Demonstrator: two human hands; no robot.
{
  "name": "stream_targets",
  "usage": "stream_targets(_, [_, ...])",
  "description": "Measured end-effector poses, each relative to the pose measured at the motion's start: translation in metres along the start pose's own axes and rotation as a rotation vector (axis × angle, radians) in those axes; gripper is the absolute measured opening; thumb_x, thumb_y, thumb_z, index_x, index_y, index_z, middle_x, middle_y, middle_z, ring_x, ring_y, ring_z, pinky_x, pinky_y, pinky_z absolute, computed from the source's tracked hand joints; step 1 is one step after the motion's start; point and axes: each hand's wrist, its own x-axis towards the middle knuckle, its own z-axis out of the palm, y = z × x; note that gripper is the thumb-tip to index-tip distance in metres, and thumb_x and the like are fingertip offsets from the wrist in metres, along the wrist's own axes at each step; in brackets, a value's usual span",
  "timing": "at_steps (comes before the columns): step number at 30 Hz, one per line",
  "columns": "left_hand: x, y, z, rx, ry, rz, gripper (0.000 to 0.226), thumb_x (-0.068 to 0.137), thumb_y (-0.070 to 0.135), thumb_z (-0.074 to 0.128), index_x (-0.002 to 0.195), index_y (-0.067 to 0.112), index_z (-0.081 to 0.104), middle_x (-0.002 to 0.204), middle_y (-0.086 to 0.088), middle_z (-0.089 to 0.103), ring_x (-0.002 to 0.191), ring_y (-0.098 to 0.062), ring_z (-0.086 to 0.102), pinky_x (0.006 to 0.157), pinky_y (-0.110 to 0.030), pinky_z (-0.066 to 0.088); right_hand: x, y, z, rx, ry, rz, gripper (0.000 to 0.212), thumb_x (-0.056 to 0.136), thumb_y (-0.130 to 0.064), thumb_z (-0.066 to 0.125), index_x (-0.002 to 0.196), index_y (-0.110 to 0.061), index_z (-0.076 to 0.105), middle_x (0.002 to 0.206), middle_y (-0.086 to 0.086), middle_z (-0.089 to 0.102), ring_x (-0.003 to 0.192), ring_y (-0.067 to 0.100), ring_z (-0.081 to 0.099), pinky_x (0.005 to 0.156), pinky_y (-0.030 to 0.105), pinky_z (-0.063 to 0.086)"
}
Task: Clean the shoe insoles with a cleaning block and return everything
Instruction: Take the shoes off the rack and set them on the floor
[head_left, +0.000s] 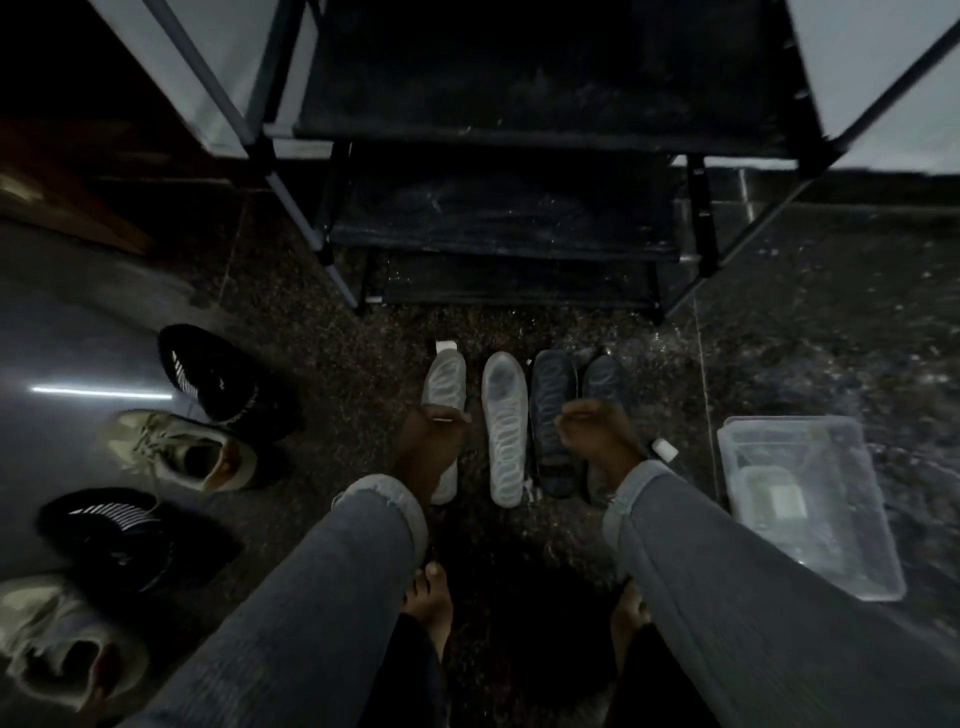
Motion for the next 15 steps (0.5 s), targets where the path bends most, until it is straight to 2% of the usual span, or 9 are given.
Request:
stream_targets(1, [-0.009, 0.017, 0.004, -0.037, 0.021, 0.014, 0.007, 0.090, 0.016, 0.064, 0.084, 0.017, 0.067, 0.087, -0.007, 0.063, 0.086, -0.025, 0.060, 0.087, -0.042, 0.051, -0.004, -0.008, -0.011, 0.018, 0.008, -0.011, 0.014, 0.086, -0.003, 0.061, 0.093, -0.013, 0.069, 0.095, 0.009, 0.062, 0.084, 0.019, 0.057, 0.091, 0.037, 0.051])
stream_targets(3, [-0.020, 0.042, 0.010, -0.054, 0.038, 0.046, 0.018, 0.089, 0.018, 0.065, 0.073, 0.025, 0.064, 0.077, -0.004, 0.063, 0.077, -0.022, 0.062, 0.073, -0.034, 0.053, -0.014, -0.025, -0.034, 0.013, 0.021, -0.036, 0.018, 0.086, -0.004, 0.062, 0.079, -0.021, 0.066, 0.093, 0.007, 0.061, 0.087, 0.020, 0.057, 0.093, 0.039, 0.050])
stream_targets(5, [-0.032, 0.061, 0.016, -0.068, 0.037, 0.038, 0.016, 0.090, 0.020, 0.066, 0.074, 0.024, 0.063, 0.076, -0.003, 0.063, 0.072, -0.016, 0.060, 0.064, -0.028, 0.048, -0.027, -0.039, -0.059, -0.004, 0.048, -0.068, 0.029, 0.087, -0.008, 0.063, 0.067, -0.027, 0.055, 0.091, 0.007, 0.062, 0.086, 0.018, 0.056, 0.090, 0.038, 0.050])
stream_targets(7, [-0.044, 0.075, 0.021, -0.052, 0.036, 0.070, 0.008, 0.086, 0.029, 0.069, 0.083, 0.022, 0.066, 0.084, -0.005, 0.067, 0.079, -0.018, 0.064, 0.072, -0.031, 0.053, -0.041, -0.047, -0.085, 0.011, 0.073, -0.077, 0.029, 0.086, -0.008, 0.064, 0.066, -0.027, 0.054, 0.092, 0.009, 0.063, 0.085, 0.020, 0.057, 0.084, 0.036, 0.052])
stream_targets(10, [-0.066, 0.092, 0.033, 0.003, 0.025, 0.129, 0.017, 0.087, 0.028, 0.069, 0.097, 0.014, 0.070, 0.084, -0.006, 0.068, 0.083, -0.022, 0.066, 0.083, -0.038, 0.057, -0.061, -0.048, -0.120, 0.056, 0.113, -0.093, 0.028, 0.085, -0.005, 0.063, 0.068, -0.026, 0.055, 0.091, 0.008, 0.061, 0.081, 0.021, 0.057, 0.085, 0.038, 0.052])
stream_targets(12, [-0.083, 0.103, 0.048, -0.001, 0.026, 0.172, 0.008, 0.088, 0.023, 0.069, 0.090, 0.015, 0.069, 0.087, -0.009, 0.069, 0.086, -0.025, 0.067, 0.084, -0.039, 0.056, -0.071, -0.041, -0.143, 0.075, 0.134, -0.109, 0.026, 0.086, -0.007, 0.062, 0.069, -0.027, 0.056, 0.089, 0.007, 0.062, 0.082, 0.021, 0.060, 0.086, 0.040, 0.054])
stream_targets(15, [-0.109, 0.119, 0.074, 0.040, -0.004, 0.203, 0.008, 0.088, 0.023, 0.070, 0.091, 0.016, 0.068, 0.092, -0.012, 0.071, 0.083, -0.022, 0.065, 0.078, -0.033, 0.055, -0.092, -0.028, -0.178, 0.078, 0.159, -0.106, 0.024, 0.088, -0.011, 0.061, 0.070, -0.025, 0.055, 0.075, -0.001, 0.058, 0.060, 0.000, 0.060, 0.074, 0.031, 0.054])
